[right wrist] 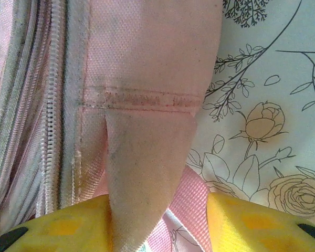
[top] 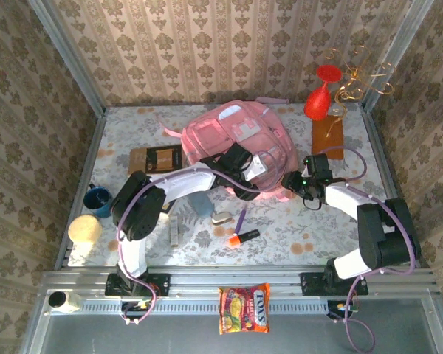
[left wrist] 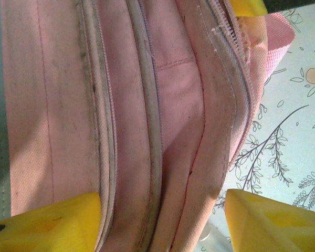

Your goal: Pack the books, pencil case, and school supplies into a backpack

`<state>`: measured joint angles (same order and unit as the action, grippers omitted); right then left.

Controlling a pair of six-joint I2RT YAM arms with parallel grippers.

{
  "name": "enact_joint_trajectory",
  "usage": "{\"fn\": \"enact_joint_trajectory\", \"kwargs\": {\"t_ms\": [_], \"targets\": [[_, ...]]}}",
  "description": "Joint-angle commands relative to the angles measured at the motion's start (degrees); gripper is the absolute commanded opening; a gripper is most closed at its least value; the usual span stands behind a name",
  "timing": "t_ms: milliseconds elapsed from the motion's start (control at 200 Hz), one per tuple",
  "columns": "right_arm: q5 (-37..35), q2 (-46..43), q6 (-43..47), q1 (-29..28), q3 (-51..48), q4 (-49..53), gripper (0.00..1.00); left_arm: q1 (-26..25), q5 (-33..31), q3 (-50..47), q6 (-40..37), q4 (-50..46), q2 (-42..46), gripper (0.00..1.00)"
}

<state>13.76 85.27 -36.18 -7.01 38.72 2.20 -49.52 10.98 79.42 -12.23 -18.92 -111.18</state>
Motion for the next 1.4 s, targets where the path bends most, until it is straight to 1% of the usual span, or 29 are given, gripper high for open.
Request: {"fn": "enact_joint_trajectory", "kwargs": {"t_ms": [0,110,330,450,500,590,665,825,895,1000,1150,1265,1290,1310,1395], "targets": [[0.96,0.93,-0.42,-0.03,-1.27,-0.79,0.49,-0.55,2.30,1.91,-2.28,-3.60,-1.92,0.61],[1.04,1.12,-0.56,-0.07,-1.54,-0.96,0.49,-0.23,1.85,2.16,-2.56,-3.94,-2.58,0.55],[1.47,1.43,-1.40,-0.09,-2.33,-2.17,0.49,-0.05,1.43,2.76,-4.82,-4.49,-3.23,0.50],[1.20,1.54,-1.47,-0.11,-2.43,-2.13,0.50,0.01,0.01,3.14,-6.34,-5.67,-3.96,0.39],[1.19,1.48,-1.43,-0.11,-2.42,-2.11,0.49,0.08,-0.73,3.06,-6.69,-5.69,-3.76,0.33],[1.14,1.32,-1.37,-0.11,-2.23,-1.87,0.49,0.45,-0.21,2.81,-6.58,-5.04,-2.55,0.20],[0.97,1.00,-1.19,-0.28,-2.24,-1.49,0.49,1.27,1.81,2.18,-6.22,-3.93,-0.35,0.13],[-0.48,0.15,-1.99,-1.94,-3.05,-1.51,0.47,4.95,7.99,1.00,-4.12,-0.67,4.78,0.05],[-1.22,-0.32,-3.26,-3.39,-3.61,-2.19,0.44,6.75,9.99,1.09,-2.89,0.62,6.56,0.04],[-2.67,-0.85,-5.55,-7.06,-4.34,-3.69,0.41,9.52,12.24,0.67,-0.99,4.49,9.21,0.01],[-4.91,-1.92,-6.61,-12.89,-5.24,-6.58,0.40,13.52,16.46,1.27,1.53,9.77,10.89,0.00],[-7.24,-4.60,-1.69,-15.59,-4.25,-4.89,0.42,15.68,19.08,3.24,-0.01,8.56,10.84,0.00],[-8.18,-5.10,0.11,-16.00,-3.85,-3.89,0.43,15.98,19.57,3.56,-0.64,8.12,10.96,0.00],[-9.13,-7.45,1.64,-16.25,-3.56,-2.95,0.44,16.31,20.02,3.70,-1.23,7.83,11.12,0.00],[-12.45,-12.30,9.54,-16.81,-1.52,0.87,0.50,17.70,22.42,4.12,-3.10,7.41,11.69,0.00]]}}
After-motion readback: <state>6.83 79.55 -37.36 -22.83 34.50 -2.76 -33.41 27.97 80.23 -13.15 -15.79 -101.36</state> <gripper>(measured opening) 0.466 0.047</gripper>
